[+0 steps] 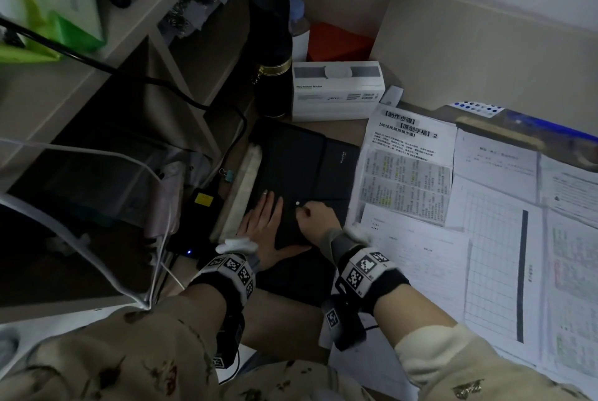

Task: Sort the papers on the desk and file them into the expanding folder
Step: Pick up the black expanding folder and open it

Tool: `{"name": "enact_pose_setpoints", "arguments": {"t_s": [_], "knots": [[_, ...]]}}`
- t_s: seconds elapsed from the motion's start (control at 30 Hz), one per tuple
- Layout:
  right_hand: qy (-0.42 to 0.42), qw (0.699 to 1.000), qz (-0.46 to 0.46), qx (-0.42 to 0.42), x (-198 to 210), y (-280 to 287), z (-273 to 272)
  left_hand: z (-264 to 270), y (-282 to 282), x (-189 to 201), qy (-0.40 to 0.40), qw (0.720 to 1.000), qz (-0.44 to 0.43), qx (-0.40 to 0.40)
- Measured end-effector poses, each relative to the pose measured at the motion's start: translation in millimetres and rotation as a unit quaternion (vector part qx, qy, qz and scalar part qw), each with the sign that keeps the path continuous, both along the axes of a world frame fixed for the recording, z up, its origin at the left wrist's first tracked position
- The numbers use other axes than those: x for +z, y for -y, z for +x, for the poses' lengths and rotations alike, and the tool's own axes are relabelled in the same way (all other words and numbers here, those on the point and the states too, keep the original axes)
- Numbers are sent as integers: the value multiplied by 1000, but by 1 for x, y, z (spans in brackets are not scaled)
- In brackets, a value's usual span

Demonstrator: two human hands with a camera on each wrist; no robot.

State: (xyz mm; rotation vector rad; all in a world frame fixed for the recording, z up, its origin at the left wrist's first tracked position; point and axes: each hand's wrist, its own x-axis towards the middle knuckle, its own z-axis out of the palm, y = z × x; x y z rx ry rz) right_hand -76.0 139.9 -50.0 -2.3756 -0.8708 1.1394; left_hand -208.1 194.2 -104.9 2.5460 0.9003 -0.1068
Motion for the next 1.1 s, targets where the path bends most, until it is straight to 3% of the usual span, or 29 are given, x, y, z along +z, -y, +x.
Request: {"name": "enact_pose_setpoints", "arguments": {"t_s": [0.13, 0.27, 0.4, 0.5, 0.57, 0.73, 0.9, 1.1], "knots": [[-27, 997, 71, 24, -4, -9, 2, 1, 0, 0, 18, 1000, 4, 11], [-69, 980, 173, -64, -9, -3, 9, 0, -2, -4, -12, 1000, 8, 19], [-15, 972, 213, -103, -14, 0, 18, 0, -2, -8, -44, 999, 16, 20], [-135, 953, 233, -138, -11, 3, 18, 0, -2, -6, -25, 999, 13, 28], [-156, 959, 201, -122, -10, 5, 18, 0, -2, -8, -25, 999, 14, 26], [-62, 989, 61, -117, -6, -2, 14, 0, -2, -7, -22, 1000, 7, 14], [-4, 993, 16, -116, 0, -6, 5, 0, -2, -8, -25, 1000, 0, 17], [111, 991, -75, 13, -6, 1, -1, -3, -3, -9, -23, 1000, 0, 7]]}}
